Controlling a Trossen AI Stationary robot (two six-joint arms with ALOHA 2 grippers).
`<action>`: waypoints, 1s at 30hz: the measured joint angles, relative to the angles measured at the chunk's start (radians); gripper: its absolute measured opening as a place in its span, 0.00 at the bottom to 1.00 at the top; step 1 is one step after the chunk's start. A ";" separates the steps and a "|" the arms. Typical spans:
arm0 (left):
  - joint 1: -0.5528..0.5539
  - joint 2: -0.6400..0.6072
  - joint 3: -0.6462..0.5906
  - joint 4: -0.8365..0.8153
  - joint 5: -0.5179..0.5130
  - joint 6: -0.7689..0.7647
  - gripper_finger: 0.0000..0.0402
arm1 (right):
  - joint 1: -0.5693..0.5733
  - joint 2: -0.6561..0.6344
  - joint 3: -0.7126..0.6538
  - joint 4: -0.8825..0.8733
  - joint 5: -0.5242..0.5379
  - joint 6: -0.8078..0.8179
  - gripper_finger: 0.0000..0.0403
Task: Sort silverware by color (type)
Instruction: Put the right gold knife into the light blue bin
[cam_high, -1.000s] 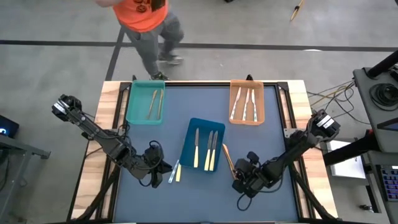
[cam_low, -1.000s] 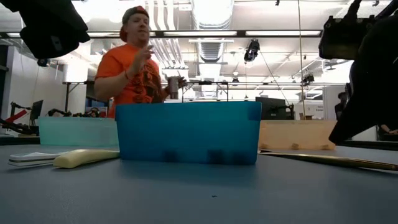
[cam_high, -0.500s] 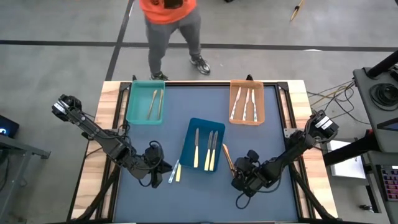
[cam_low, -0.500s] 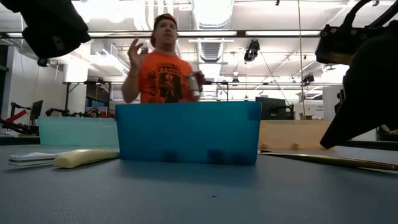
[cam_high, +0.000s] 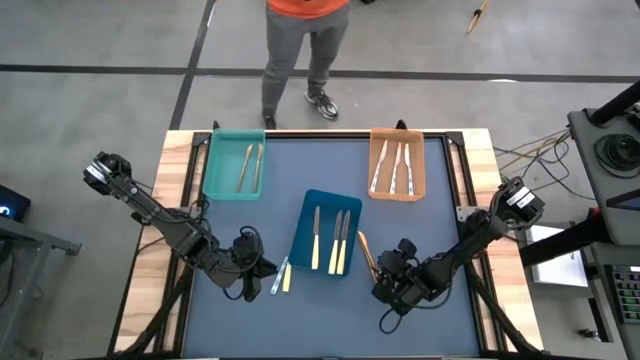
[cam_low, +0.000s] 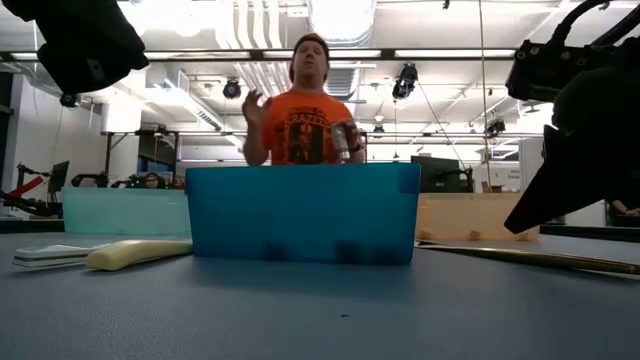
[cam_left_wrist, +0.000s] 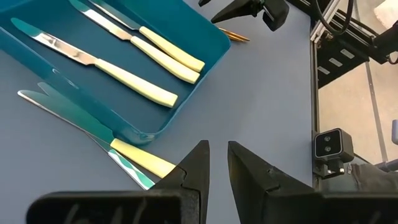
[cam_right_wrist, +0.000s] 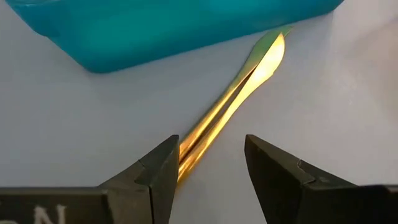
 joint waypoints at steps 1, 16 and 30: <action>0.000 0.000 0.000 0.000 -0.001 0.000 0.10 | 0.000 0.000 -0.001 0.003 0.000 0.001 0.43; 0.000 0.000 0.000 0.006 -0.004 0.000 0.10 | 0.000 0.063 -0.002 0.033 0.012 -0.002 0.43; 0.000 0.000 0.000 0.007 -0.004 -0.002 0.10 | 0.000 0.048 -0.003 -0.031 -0.005 -0.049 0.43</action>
